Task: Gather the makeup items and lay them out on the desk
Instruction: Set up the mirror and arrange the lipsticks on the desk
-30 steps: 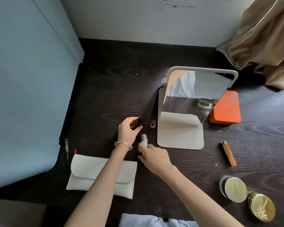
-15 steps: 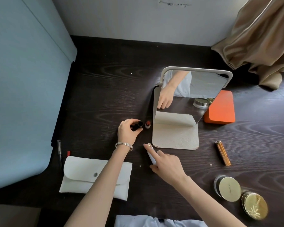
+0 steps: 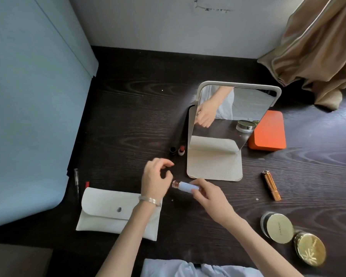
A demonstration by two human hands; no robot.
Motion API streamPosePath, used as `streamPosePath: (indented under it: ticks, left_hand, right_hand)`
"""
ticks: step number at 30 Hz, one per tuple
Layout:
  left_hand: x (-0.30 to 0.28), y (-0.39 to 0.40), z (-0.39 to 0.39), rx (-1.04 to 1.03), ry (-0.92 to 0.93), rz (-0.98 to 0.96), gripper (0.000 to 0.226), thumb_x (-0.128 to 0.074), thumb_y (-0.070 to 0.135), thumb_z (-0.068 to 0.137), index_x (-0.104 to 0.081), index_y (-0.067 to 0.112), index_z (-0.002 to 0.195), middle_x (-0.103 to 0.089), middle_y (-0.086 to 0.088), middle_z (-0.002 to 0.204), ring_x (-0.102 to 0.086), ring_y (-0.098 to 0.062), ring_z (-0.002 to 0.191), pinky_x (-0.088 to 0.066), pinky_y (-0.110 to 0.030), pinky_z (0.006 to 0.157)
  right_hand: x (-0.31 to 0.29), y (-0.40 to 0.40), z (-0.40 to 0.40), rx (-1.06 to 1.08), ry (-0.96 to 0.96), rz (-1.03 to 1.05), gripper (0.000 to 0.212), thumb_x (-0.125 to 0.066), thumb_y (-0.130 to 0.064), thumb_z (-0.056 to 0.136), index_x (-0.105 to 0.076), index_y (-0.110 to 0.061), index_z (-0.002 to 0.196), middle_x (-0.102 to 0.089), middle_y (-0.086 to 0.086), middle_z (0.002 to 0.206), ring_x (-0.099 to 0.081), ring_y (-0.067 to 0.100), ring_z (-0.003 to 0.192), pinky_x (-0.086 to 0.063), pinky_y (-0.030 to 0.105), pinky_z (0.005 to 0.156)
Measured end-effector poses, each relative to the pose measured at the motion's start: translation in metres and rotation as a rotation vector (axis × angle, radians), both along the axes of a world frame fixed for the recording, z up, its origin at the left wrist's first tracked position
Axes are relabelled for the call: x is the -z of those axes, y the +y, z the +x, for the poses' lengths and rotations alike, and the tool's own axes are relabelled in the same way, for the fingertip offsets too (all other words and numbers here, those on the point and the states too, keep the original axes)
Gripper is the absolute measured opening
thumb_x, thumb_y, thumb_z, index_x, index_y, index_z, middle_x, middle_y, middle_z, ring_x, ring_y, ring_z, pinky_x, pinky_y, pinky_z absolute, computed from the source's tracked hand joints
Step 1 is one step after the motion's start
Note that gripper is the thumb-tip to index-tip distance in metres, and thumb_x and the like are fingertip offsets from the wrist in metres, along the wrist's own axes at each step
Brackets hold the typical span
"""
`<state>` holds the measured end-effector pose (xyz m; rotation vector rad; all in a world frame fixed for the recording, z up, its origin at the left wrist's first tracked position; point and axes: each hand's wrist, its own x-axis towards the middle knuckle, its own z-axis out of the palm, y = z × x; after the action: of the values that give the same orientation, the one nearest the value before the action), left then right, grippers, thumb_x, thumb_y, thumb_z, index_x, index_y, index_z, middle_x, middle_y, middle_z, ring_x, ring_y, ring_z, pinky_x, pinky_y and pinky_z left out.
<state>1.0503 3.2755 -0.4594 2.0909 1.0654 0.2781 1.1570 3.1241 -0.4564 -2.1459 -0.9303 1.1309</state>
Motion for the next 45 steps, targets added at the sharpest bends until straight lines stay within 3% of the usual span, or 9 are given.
streamPosePath:
  ticks: [2, 6, 13, 22, 28, 35, 40, 43, 45]
  left_hand:
    - [-0.009, -0.022, -0.008, 0.216, 0.000, -0.040, 0.027, -0.062, 0.012, 0.081, -0.065, 0.022, 0.105, -0.059, 0.010, 0.102, -0.049, -0.003, 0.099, -0.038, -0.012, 0.084]
    - [-0.024, -0.059, -0.002, 0.256, -0.045, -0.544, 0.027, -0.057, 0.021, 0.090, -0.051, 0.023, 0.117, -0.060, 0.004, 0.108, -0.058, -0.003, 0.095, -0.046, -0.009, 0.077]
    - [-0.023, -0.096, 0.013, 0.332, 0.150, -0.522, 0.020, -0.045, 0.027, 0.096, -0.049, 0.013, 0.111, -0.062, -0.003, 0.090, -0.059, -0.013, 0.074, -0.047, -0.027, 0.065]
    - [-0.016, -0.121, 0.007, 0.293, -0.020, -0.734, 0.013, -0.050, 0.039, 0.093, -0.054, 0.029, 0.100, -0.050, 0.007, 0.056, -0.043, -0.008, 0.048, -0.036, -0.020, 0.047]
    - [-0.014, -0.113, -0.012, 0.249, -0.032, -0.704, 0.020, -0.058, 0.029, 0.090, -0.044, 0.021, 0.102, -0.053, 0.011, 0.057, -0.045, 0.001, 0.049, -0.038, -0.014, 0.053]
    - [-0.015, -0.102, -0.018, 0.112, -0.113, -0.723, 0.003, -0.048, 0.018, 0.096, -0.048, 0.017, 0.093, -0.065, 0.002, 0.080, -0.061, -0.004, 0.061, -0.046, -0.013, 0.058]
    - [-0.013, -0.102, -0.020, 0.017, -0.186, -0.735, 0.006, -0.058, 0.014, 0.090, -0.055, 0.017, 0.086, -0.069, 0.006, 0.088, -0.069, -0.006, 0.088, -0.047, -0.014, 0.059]
    - [-0.014, -0.101, -0.021, -0.018, -0.209, -0.729, 0.010, -0.066, 0.013, 0.084, -0.057, 0.013, 0.083, -0.070, 0.001, 0.086, -0.068, -0.011, 0.084, -0.050, -0.023, 0.062]
    - [-0.015, -0.101, -0.021, -0.031, -0.217, -0.721, 0.012, -0.070, 0.013, 0.081, -0.059, 0.014, 0.081, -0.070, 0.001, 0.085, -0.066, -0.010, 0.079, -0.052, -0.025, 0.064]
  right_hand:
    - [-0.008, -0.003, 0.002, 0.159, 0.180, 0.112, 0.015, -0.048, -0.023, 0.096, -0.062, -0.027, 0.100, -0.064, 0.002, 0.086, -0.060, 0.014, 0.078, -0.048, 0.028, 0.072]
    - [-0.020, -0.007, -0.002, 0.450, 0.325, 0.215, 0.023, -0.053, -0.026, 0.093, -0.064, -0.014, 0.078, -0.059, -0.002, 0.069, -0.053, 0.007, 0.065, -0.044, 0.024, 0.064]
    - [-0.025, -0.030, -0.006, 0.487, 0.341, 0.155, 0.032, -0.069, -0.032, 0.082, -0.045, -0.017, 0.069, -0.047, -0.012, 0.057, -0.041, -0.002, 0.050, -0.038, 0.012, 0.048]
    - [-0.026, -0.056, 0.002, 0.581, 0.424, 0.125, 0.022, -0.065, -0.027, 0.086, -0.050, -0.014, 0.076, -0.056, 0.006, 0.075, -0.052, 0.017, 0.070, -0.043, 0.035, 0.067]
    - [-0.033, -0.069, 0.038, 0.833, 0.599, 0.271, 0.014, -0.062, -0.022, 0.086, -0.052, -0.018, 0.077, -0.057, -0.006, 0.056, -0.051, 0.009, 0.055, -0.039, 0.024, 0.061]
    - [-0.008, -0.085, 0.018, 0.483, 0.363, 0.232, 0.034, -0.068, -0.008, 0.083, -0.061, -0.027, 0.110, -0.072, -0.006, 0.100, -0.065, 0.000, 0.089, -0.048, 0.013, 0.075]
    - [0.016, -0.089, -0.002, 0.444, -0.002, 0.231, 0.028, -0.073, -0.008, 0.079, -0.066, -0.029, 0.096, -0.067, -0.018, 0.099, -0.061, 0.004, 0.097, -0.044, 0.012, 0.080]
    - [0.024, -0.087, -0.005, 0.379, -0.125, 0.175, 0.030, -0.072, -0.007, 0.079, -0.064, -0.030, 0.097, -0.063, -0.019, 0.097, -0.058, 0.006, 0.097, -0.042, 0.008, 0.076]
    - [0.026, -0.086, -0.003, 0.364, -0.136, 0.128, 0.032, -0.073, -0.009, 0.078, -0.063, -0.026, 0.103, -0.062, -0.013, 0.103, -0.056, 0.010, 0.102, -0.046, 0.019, 0.085]
